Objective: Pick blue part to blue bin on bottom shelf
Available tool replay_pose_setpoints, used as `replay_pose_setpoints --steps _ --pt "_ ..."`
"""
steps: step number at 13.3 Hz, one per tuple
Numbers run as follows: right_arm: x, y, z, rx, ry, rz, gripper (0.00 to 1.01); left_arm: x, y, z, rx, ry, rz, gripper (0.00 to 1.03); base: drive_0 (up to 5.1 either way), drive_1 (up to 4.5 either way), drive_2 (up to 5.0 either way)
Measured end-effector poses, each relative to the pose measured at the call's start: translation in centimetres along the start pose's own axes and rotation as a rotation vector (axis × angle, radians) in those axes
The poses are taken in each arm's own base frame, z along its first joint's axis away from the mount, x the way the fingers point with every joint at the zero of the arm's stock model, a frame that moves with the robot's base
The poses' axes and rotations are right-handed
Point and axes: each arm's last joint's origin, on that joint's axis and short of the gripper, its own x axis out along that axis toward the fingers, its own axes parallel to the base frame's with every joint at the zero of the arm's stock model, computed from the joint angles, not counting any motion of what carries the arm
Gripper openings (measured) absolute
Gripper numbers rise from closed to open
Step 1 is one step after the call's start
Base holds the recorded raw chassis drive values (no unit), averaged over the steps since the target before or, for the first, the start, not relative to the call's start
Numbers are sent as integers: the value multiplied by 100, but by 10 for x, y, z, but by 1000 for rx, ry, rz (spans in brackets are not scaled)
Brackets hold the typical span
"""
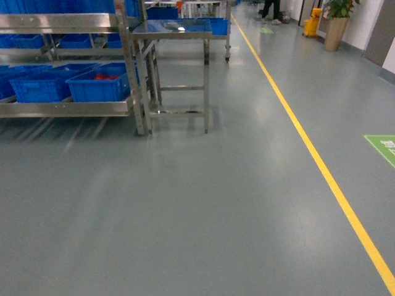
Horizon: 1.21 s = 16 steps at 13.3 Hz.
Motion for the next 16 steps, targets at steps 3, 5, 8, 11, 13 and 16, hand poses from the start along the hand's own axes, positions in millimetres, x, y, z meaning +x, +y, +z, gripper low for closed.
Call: replay_pose_setpoints --steps 3,5,8,11,13,16 --pt "0 0 0 0 -1 1 98 0 0 0 0 0 0 43 0 426 -426" --pt "0 0 0 0 -1 1 98 0 0 0 0 0 0 43 -2 424 -427" --pt "0 0 0 0 1 1 98 0 0 0 1 1 0 43 -2 424 -427" --pt "0 0 0 0 3 1 98 0 0 0 0 0 0 43 -2 424 -427" --pt "0 0 0 0 2 1 98 0 0 0 1 1 0 43 -2 424 -427" --pt "0 0 0 0 3 0 98 0 0 0 0 0 0 43 -2 424 -427"
